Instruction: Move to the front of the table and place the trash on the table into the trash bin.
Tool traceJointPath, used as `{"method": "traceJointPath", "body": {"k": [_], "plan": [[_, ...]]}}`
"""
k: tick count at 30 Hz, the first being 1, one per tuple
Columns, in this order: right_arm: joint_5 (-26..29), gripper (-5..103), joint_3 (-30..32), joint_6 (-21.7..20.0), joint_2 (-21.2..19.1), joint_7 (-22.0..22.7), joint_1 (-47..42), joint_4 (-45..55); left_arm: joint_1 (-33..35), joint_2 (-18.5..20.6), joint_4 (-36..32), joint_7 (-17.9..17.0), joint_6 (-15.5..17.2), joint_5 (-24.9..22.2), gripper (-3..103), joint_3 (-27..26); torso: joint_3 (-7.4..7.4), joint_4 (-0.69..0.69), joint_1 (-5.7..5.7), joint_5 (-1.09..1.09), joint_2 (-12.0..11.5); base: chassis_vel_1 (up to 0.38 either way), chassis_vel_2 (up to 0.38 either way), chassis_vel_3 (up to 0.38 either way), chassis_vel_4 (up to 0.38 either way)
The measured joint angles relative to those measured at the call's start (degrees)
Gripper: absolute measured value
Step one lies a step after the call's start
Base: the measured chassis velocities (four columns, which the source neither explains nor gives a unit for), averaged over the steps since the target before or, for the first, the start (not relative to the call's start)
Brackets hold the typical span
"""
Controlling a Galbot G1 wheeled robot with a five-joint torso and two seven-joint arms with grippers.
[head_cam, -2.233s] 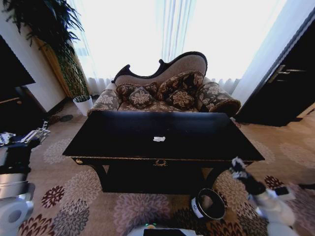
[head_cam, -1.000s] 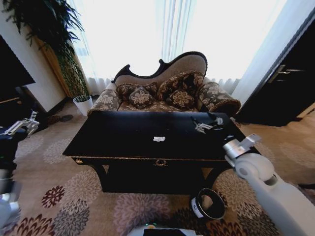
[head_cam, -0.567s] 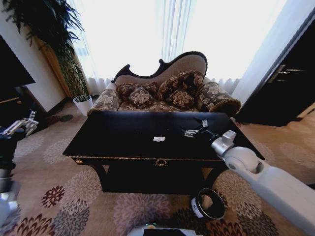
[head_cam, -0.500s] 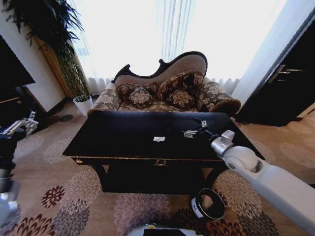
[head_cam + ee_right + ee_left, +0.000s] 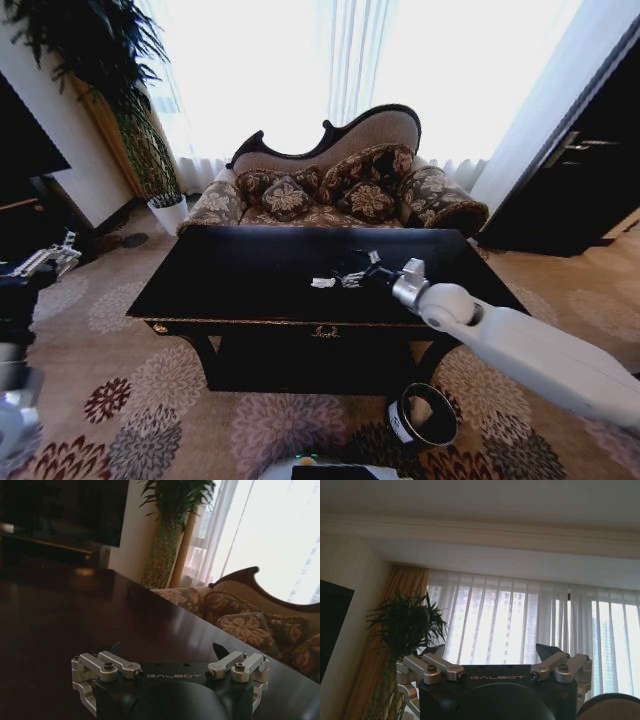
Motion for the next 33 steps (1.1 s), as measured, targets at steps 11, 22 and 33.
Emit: {"method": "traceJointPath", "body": {"k": [11, 22, 33], "plan": [[2.39, 100, -7.71, -8.64, 1.5, -3.74, 9.18, -1.52, -0.66, 0.42, 1.3, 0.05, -0.09, 0.17, 100, 0.05, 0.0, -0.01, 0.0, 0.0, 0.0, 0.0, 0.0, 0.0, 0.0], [6.22, 100, -7.68, -11.88, 3.68, -6.89, 8.49, -3.23, -0.9, 0.93, 2.26, 0.25, -0.31, 1.35, 100, 0.4, 0.0, -0.01, -0.01, 0.02, 0.01, 0.0, 0.0, 0.0, 0.0], [5.99, 100, -9.27, -11.02, 5.66, -7.9, 9.57, -4.59, -1.08, 1.08, 2.96, 0.32, -0.44, 1.24, 100, 0.43, 0.0, -0.01, -0.01, 0.02, 0.01, 0.0, 0.0, 0.0, 0.0]]}}
